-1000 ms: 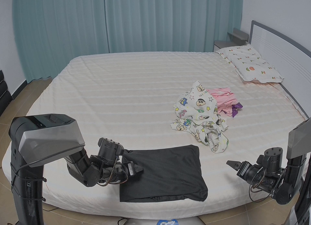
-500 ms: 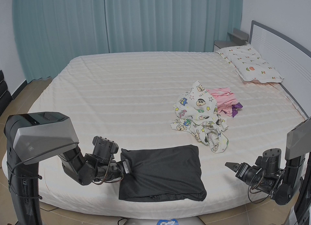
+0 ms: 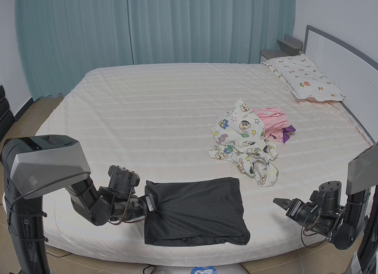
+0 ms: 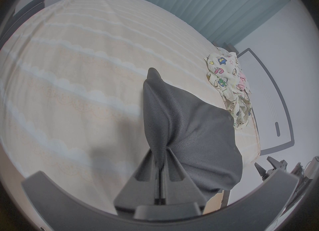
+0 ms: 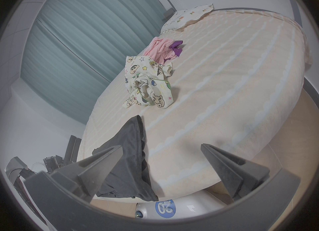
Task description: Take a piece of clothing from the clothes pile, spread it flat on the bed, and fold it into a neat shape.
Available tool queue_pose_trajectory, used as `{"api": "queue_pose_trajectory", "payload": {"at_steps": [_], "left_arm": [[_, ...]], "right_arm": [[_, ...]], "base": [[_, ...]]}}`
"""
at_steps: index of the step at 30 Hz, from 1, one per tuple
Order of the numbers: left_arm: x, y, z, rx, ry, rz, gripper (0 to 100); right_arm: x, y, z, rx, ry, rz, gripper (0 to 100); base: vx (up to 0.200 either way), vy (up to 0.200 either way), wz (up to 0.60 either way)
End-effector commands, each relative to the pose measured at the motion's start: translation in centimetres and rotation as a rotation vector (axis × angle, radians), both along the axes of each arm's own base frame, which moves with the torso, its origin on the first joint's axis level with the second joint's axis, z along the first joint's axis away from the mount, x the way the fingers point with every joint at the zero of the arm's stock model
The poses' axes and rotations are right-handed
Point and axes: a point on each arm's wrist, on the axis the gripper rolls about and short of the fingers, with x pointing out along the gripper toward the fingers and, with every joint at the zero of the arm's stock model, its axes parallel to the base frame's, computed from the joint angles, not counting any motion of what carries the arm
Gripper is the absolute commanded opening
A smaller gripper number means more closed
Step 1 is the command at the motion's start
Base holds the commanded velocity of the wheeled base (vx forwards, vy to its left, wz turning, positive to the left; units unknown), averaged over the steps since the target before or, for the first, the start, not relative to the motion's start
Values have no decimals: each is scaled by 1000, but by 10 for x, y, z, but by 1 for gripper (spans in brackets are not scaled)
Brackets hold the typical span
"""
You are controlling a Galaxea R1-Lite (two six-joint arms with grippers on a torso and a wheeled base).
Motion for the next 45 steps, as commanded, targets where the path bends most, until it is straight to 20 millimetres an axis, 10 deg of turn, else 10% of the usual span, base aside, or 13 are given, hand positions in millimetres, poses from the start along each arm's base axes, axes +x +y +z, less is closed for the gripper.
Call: {"api": "queue_pose_trajectory", "payload": {"at_steps": [1,45], "left_arm": [[0,1,1,0,-1,2,0],[-6,12,0,2,30,42,0]], "right_arm": [[-3,-1,0,0,0,1,100],[-3,-2,-2,-2,9,-3,100]], "base": [[0,200,0],[0,186,0]]}}
